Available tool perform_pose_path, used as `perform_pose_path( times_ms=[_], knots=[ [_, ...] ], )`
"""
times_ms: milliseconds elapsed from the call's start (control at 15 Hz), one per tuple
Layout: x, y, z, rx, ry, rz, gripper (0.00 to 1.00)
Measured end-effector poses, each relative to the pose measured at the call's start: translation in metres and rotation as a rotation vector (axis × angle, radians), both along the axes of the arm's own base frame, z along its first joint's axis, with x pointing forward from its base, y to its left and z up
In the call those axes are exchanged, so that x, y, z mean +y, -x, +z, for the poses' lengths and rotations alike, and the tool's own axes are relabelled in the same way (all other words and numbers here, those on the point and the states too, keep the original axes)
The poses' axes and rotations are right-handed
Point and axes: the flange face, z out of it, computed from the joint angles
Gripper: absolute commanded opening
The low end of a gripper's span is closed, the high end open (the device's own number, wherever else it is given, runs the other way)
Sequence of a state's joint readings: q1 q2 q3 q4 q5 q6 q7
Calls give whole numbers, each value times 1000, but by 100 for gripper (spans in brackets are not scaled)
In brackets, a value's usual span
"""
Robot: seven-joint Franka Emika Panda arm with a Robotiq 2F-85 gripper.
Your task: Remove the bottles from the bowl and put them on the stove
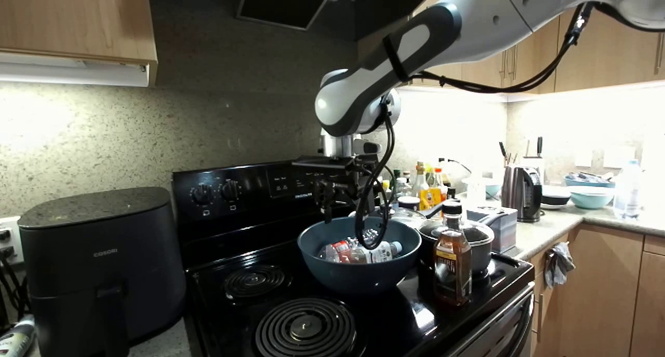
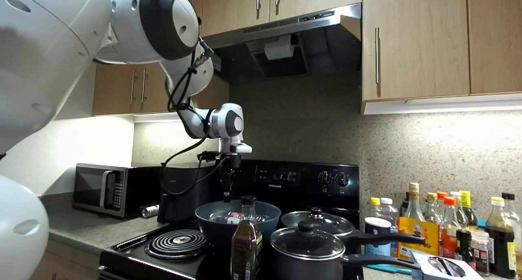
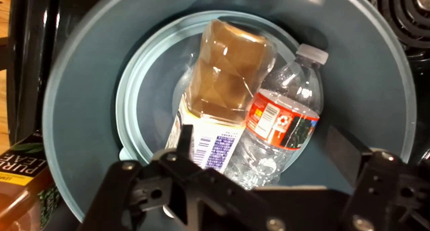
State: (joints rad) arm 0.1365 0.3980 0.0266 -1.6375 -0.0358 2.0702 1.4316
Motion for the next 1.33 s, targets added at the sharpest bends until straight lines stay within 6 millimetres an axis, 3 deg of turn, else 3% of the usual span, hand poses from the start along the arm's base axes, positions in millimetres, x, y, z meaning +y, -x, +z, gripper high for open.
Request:
perform_pose_path(
  times_ms=[533, 1000, 1067, 1133, 1333],
  knots=[
    [-23, -33, -30, 8, 25, -70, 100],
    [-34, -48, -58, 69, 47, -90, 100],
    [-34, -49, -60, 80, 49, -91, 97],
    [-34, -50, -62, 91, 50, -92, 73],
    [-33, -53, -63, 112, 54, -93, 65]
  ],
)
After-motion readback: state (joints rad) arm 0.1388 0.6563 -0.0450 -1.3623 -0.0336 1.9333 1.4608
